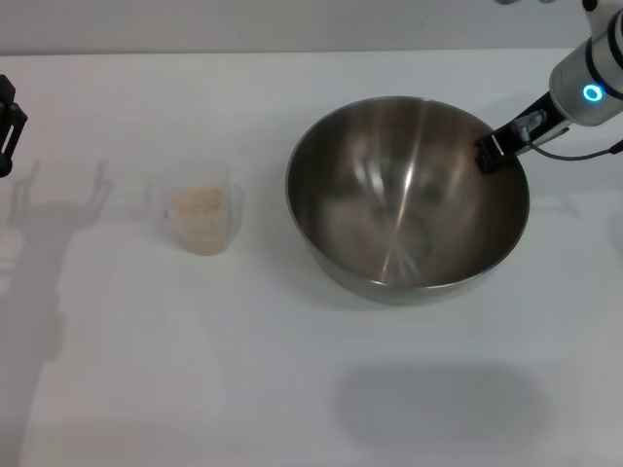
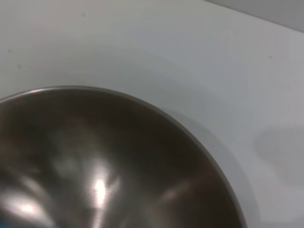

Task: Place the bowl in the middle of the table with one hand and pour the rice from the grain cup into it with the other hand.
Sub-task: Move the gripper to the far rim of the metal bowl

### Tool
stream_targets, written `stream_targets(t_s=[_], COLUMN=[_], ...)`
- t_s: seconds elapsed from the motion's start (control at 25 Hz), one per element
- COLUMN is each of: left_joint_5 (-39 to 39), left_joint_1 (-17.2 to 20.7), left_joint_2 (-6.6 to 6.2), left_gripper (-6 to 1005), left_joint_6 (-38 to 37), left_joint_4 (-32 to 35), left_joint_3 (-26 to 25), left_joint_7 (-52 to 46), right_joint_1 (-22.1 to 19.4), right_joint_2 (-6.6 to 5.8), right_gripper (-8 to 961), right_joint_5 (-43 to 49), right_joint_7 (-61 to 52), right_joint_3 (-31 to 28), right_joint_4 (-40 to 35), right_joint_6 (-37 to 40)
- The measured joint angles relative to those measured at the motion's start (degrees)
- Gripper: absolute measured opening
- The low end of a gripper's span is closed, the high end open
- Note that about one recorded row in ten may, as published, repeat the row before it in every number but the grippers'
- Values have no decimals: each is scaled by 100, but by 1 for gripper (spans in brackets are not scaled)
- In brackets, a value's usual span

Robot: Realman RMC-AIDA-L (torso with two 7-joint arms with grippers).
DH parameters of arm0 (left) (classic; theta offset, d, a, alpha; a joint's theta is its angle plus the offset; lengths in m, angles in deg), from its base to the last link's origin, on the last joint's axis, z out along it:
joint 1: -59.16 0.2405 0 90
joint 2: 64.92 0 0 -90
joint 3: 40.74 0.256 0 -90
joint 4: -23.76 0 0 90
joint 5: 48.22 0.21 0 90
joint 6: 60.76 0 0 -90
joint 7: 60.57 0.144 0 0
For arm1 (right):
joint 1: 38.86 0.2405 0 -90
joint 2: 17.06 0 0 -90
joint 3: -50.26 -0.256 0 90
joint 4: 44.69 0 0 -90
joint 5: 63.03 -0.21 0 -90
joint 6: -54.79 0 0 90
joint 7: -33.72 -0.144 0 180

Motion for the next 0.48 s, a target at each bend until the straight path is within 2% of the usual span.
stream_targets(t_s=[0.24, 0.36, 0.48], left_joint_5=[2, 3, 2], left_joint_1=[-2, -2, -5], left_joint_2=[0, 0, 0], left_gripper=[861, 861, 861], left_joint_6=[-2, -2, -2], left_joint_4=[-1, -7, -10], left_joint_3=[7, 7, 7], left_joint_7=[0, 0, 0], right_joint_1=[-5, -94, -143], right_joint_2=[0, 1, 0], right_gripper=[68, 19, 17], right_joint_5=[-3, -2, -41], right_joint_7=[63, 98, 117], right_joint_3=[-16, -19, -21], right_joint_4=[-63, -432, -692], right_joint_6=[18, -56, -122])
